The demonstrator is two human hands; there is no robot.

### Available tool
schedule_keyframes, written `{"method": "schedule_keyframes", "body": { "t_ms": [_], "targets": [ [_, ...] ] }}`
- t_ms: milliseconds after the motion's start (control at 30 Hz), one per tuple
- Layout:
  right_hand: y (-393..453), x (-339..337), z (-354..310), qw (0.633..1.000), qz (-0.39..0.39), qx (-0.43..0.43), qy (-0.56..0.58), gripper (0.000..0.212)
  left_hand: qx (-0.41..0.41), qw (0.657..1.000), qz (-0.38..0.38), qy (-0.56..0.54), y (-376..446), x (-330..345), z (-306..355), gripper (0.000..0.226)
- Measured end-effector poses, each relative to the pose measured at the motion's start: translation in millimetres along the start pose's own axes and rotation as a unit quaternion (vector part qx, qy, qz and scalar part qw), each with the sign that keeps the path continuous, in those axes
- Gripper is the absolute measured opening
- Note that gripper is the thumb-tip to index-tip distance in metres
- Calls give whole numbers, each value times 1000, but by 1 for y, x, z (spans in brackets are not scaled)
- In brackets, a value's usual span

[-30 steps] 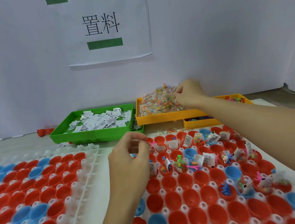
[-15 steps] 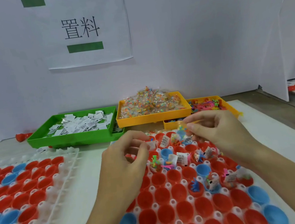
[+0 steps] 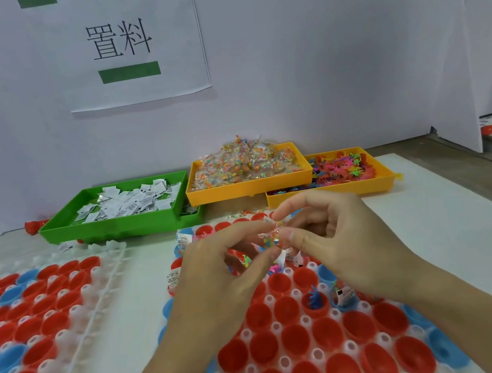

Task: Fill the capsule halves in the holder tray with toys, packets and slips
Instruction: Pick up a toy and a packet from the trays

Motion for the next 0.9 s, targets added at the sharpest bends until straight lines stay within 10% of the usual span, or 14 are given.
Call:
{"method": "schedule_keyframes", "body": {
  "t_ms": [900],
  "targets": [
    [-3,6,-2,998,12,-38,-47,14,-40,997,-24,-54,-1,4,-6,17]
  ]
}}
Point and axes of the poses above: each hand's wrist, its own y-axis towards the middle knuckle, its own x-axis out of the palm, z = x × y, the point moved 1 cm from there along y, towards the middle knuckle, and after that the axes turned 7 degrees about -x, right-handed, at the moved point
